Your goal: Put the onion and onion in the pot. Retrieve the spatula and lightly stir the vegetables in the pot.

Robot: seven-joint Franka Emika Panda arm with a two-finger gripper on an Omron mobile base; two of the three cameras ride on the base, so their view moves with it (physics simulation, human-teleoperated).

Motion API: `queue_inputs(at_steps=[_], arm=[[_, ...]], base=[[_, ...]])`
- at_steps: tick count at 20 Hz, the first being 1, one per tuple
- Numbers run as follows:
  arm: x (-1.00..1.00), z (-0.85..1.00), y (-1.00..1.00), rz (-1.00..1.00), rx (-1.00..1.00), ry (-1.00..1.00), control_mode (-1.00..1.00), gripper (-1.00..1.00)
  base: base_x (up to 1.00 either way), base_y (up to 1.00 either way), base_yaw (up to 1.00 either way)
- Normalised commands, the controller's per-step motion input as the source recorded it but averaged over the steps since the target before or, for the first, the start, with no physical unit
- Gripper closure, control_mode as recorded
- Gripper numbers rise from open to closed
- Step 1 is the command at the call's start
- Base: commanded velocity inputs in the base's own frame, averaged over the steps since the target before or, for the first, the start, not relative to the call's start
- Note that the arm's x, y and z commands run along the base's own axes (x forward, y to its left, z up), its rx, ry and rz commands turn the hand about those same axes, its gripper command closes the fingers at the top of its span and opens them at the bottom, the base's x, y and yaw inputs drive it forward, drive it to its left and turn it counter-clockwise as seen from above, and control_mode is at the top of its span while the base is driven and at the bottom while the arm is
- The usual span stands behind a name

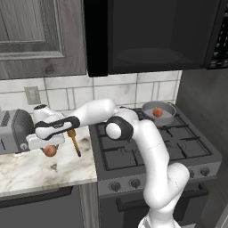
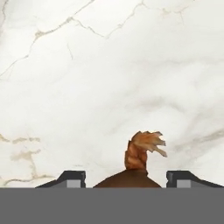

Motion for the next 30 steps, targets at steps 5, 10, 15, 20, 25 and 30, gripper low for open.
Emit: queue_inputs(at_steps=[5,10,15,20,25,30], arm=[[-0.48,-0.36,-0.07,-0.18,0.0,-0.03,-1.0,1.0],[-0.63,0.01,-0.18,-0.07,0.0,-0.18,-1.0,1.0],[-0.63,0.1,-0.31,-0.02,0.0,-0.26,-1.0,1.0],[-0.47,0.19,-0.41,0.0,0.0,-0.32,-1.0,1.0],[-0.23,0.41,-0.47,-0.01,0.02,-0.16,-1.0,1.0],[-0.17,0.49,-0.47,-0.03,0.02,-0.01,-1.0,1.0]], base=[[0.0,0.0,0.0],[0.0,0.0,0.0],[0.0,0.0,0.0],[0.0,0.0,0.0],[0.0,0.0,0.0],[0.0,0.0,0.0]])
